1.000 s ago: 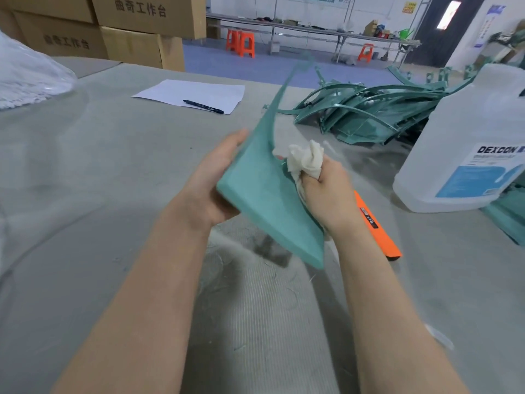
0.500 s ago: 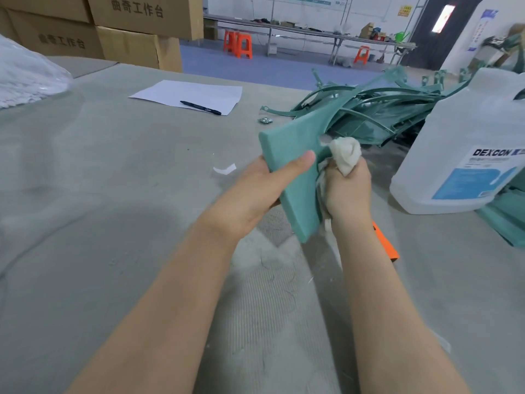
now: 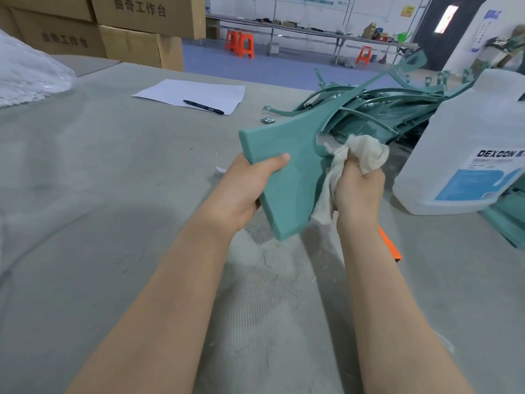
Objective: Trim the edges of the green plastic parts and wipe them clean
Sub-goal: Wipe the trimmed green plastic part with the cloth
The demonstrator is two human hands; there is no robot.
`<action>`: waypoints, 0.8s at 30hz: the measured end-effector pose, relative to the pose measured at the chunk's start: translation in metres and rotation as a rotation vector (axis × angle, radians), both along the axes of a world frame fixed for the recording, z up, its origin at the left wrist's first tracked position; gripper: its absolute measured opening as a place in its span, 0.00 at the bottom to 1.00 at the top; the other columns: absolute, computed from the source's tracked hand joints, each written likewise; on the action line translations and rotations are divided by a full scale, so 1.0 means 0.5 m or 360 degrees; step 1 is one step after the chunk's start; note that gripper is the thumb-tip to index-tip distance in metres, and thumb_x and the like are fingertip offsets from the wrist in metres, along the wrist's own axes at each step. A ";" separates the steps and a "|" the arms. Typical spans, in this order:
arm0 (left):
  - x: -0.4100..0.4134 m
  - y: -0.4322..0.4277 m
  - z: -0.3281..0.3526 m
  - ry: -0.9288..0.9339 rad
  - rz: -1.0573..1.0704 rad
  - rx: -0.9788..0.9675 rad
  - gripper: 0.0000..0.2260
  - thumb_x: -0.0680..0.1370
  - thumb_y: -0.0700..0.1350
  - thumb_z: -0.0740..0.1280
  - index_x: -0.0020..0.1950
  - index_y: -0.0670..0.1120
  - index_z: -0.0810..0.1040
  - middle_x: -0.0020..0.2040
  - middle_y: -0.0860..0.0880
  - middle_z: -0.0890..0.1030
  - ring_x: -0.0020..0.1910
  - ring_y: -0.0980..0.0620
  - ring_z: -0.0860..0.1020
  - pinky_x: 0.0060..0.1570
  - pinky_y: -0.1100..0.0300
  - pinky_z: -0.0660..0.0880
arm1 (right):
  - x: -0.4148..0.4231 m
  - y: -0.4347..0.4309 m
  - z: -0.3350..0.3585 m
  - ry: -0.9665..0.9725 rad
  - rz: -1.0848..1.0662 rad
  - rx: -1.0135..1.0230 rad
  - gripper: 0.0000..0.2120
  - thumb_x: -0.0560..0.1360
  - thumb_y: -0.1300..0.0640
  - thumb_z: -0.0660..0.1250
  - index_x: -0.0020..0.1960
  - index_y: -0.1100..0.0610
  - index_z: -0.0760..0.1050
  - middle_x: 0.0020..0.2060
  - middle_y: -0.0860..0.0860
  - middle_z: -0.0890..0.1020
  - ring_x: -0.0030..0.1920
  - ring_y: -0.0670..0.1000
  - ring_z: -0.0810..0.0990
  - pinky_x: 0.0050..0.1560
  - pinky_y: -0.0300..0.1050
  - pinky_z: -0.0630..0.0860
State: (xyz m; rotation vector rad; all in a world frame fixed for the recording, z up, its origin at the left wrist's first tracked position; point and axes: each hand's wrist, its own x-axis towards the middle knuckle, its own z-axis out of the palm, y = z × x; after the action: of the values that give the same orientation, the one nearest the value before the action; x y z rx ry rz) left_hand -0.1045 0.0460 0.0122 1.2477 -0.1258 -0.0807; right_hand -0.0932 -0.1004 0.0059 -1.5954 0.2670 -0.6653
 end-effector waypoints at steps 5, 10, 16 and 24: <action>-0.001 -0.002 -0.002 -0.0073 0.0033 0.0281 0.06 0.78 0.40 0.67 0.47 0.52 0.80 0.44 0.56 0.85 0.47 0.56 0.83 0.50 0.57 0.79 | -0.004 -0.009 0.016 -0.0230 0.0043 0.0217 0.09 0.81 0.51 0.59 0.56 0.49 0.76 0.54 0.46 0.82 0.57 0.44 0.79 0.61 0.43 0.73; -0.013 -0.006 0.000 -0.0163 -0.0065 0.0546 0.06 0.77 0.42 0.68 0.45 0.54 0.80 0.45 0.54 0.85 0.49 0.52 0.83 0.58 0.49 0.77 | -0.003 0.010 0.008 -0.0083 0.0230 -0.0298 0.12 0.79 0.56 0.64 0.59 0.61 0.73 0.48 0.49 0.79 0.49 0.48 0.77 0.47 0.39 0.71; -0.037 -0.019 0.018 -0.0323 -0.0227 0.0748 0.07 0.78 0.41 0.67 0.48 0.53 0.79 0.50 0.49 0.84 0.51 0.51 0.82 0.58 0.49 0.77 | -0.002 -0.020 0.017 0.0025 0.0041 -0.0114 0.09 0.80 0.56 0.60 0.42 0.55 0.75 0.38 0.50 0.80 0.43 0.53 0.78 0.44 0.45 0.74; -0.059 0.012 0.057 -0.0477 -0.0255 0.1025 0.08 0.75 0.44 0.68 0.53 0.49 0.79 0.52 0.46 0.84 0.51 0.49 0.82 0.57 0.47 0.77 | -0.005 -0.014 0.024 0.0008 0.0096 0.0292 0.09 0.77 0.58 0.62 0.39 0.54 0.76 0.42 0.54 0.82 0.48 0.56 0.82 0.50 0.51 0.78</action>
State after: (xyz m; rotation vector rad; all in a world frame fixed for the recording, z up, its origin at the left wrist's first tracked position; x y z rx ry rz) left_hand -0.1340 0.0519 0.0406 1.8874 -0.4888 -0.0746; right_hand -0.0957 -0.1074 0.0178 -1.4240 0.2751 -0.5737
